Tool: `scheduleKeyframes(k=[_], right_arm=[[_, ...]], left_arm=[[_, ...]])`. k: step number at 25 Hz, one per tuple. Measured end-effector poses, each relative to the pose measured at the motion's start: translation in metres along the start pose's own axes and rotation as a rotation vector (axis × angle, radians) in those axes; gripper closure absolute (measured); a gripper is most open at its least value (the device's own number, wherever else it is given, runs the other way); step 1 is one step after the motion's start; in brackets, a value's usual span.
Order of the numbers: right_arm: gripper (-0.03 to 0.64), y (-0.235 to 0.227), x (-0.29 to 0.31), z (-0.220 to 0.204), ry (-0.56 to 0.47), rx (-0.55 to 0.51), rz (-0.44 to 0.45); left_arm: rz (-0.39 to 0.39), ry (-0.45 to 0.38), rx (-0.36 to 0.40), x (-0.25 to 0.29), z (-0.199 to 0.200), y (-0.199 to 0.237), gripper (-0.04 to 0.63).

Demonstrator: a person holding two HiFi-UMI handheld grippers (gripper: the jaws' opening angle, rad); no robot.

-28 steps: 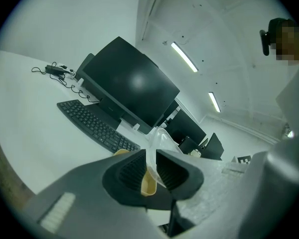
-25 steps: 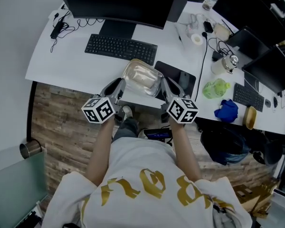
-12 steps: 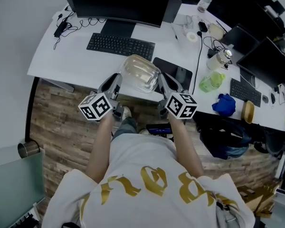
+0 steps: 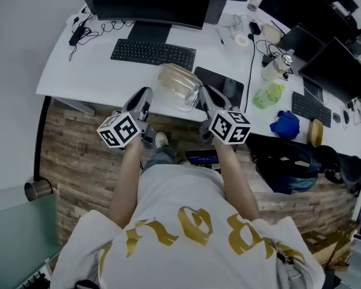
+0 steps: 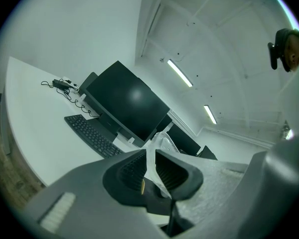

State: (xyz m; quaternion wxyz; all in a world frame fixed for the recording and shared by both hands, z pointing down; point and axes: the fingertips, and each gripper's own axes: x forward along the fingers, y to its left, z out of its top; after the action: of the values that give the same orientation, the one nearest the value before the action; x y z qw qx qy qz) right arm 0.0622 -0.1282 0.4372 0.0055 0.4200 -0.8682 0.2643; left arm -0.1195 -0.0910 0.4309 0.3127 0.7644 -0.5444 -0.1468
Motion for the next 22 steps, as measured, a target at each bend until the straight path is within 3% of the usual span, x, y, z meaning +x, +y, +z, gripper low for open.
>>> scheduleKeyframes(k=[22], right_arm=[[0.574, 0.008, 0.001, 0.000, -0.004, 0.002, -0.022]], left_arm=[[-0.009, 0.019, 0.009, -0.004, 0.003, 0.005, 0.551]])
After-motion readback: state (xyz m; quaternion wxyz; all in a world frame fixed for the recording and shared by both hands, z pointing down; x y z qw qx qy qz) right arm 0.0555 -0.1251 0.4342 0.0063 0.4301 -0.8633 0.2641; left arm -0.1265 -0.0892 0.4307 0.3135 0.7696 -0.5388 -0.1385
